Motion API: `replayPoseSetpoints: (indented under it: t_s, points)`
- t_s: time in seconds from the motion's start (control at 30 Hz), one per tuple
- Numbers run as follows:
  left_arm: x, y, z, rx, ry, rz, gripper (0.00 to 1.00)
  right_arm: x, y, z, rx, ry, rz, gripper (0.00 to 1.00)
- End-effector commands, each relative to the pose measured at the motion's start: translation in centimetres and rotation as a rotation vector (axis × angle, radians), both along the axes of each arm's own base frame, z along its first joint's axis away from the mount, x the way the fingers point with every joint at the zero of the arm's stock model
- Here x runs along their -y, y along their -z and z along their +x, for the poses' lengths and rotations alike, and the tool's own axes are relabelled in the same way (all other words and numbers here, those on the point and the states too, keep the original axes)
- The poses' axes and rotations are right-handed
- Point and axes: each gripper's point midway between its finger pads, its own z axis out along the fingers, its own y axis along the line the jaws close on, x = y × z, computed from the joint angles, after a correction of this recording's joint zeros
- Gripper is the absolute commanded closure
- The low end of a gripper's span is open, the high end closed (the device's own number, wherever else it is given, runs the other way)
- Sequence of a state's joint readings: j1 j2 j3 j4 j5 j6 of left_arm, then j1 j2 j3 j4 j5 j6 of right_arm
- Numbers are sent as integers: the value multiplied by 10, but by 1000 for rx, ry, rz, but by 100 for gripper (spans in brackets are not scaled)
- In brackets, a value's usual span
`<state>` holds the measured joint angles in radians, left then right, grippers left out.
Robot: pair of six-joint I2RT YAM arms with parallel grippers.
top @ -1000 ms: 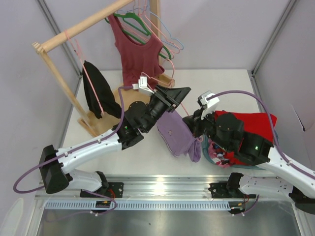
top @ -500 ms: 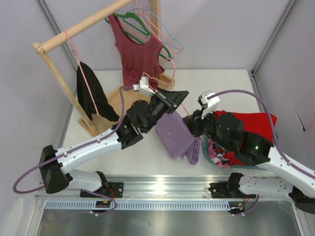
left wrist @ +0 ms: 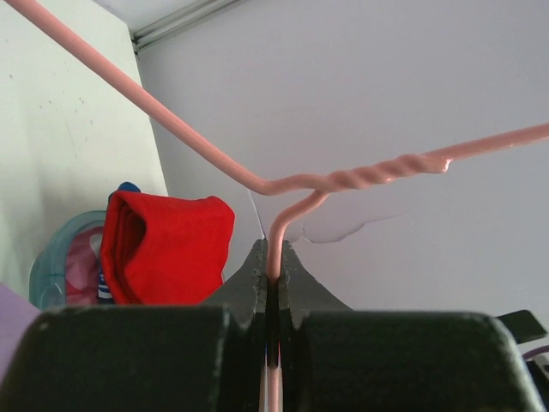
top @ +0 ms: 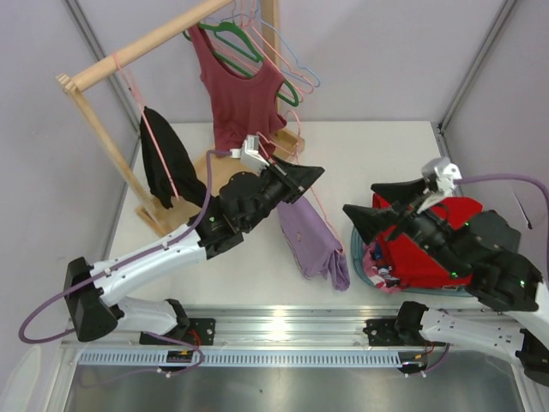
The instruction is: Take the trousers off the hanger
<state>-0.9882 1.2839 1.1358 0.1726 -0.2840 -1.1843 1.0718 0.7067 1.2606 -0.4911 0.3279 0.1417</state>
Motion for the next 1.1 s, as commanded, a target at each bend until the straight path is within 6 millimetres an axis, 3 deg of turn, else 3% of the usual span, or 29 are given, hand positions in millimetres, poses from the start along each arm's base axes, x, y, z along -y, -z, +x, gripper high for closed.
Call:
replayPoseSetpoints:
  t_s: [0.0, 0.1, 0.13, 0.17, 0.23, 0.3, 0.4, 0.67, 0.87, 1.07]
  points:
    - [-33, -87, -22, 95, 23, -217, 100, 18, -3, -4, 80, 21, -11, 11]
    - [-48, -101, -29, 115, 21, -227, 100, 24, 20, -1, 117, 44, -34, 7]
    - [-53, -105, -30, 129, 19, -218, 100, 20, 22, -2, 136, 30, -16, 5]
    - [-56, -108, -31, 134, 19, -209, 100, 11, 43, -2, 124, 0, -45, 2]
    - [-65, -120, -38, 155, 23, -210, 100, 4, 49, -9, 182, -60, -61, 1]
    - [-71, -126, -42, 173, 20, -190, 100, -11, 68, -18, 198, -154, -104, 1]
    - [-85, -131, -45, 177, -4, -177, 100, -19, 78, -23, 192, -201, -103, 1]
    - [-108, -137, -45, 185, -68, -188, 100, -40, 69, -45, 150, -347, 1, 1]
    - [-113, -130, -41, 169, -91, -161, 100, -55, 96, -41, 64, -359, -5, 1]
    - [-114, -125, -34, 157, -128, -161, 100, -60, 107, -33, 39, -315, 17, 1]
